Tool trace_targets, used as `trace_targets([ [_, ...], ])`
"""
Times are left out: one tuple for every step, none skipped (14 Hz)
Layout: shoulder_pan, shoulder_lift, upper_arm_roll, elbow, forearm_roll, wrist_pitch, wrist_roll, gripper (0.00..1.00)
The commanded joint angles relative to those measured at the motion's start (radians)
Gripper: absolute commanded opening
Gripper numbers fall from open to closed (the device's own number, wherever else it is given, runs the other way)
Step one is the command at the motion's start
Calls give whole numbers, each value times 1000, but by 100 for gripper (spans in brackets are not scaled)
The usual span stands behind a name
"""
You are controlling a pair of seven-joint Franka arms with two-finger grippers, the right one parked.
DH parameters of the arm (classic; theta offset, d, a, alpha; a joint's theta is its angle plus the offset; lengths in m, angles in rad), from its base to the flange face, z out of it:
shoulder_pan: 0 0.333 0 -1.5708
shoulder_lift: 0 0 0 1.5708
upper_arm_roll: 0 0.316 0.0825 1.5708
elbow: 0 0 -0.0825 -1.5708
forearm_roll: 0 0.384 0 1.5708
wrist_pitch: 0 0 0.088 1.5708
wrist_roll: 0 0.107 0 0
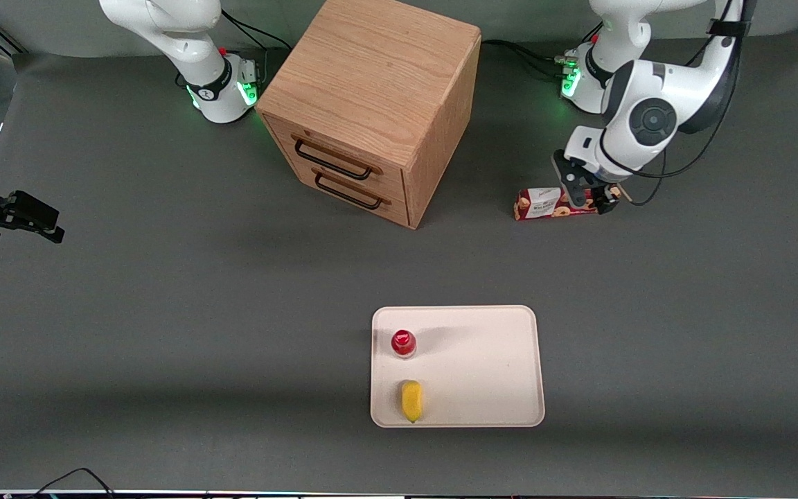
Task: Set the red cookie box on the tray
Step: 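Move the open left gripper down over the red cookie box's end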
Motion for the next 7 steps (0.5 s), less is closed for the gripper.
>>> trace_targets([
  [-1,-37,-74,-40,-54,43,26,100],
  [-1,-30,-103,-41,-56,83,26,100],
  [-1,-8,-112,-47,-57,118,26,100],
  [-1,13,-112,-50,-56,150,26,100],
  [1,24,-112,-63,-56,179,26,100],
  [1,26,-112,-73,-56,198,30,100],
  [1,26,-111,-81,-56,201,43,100],
])
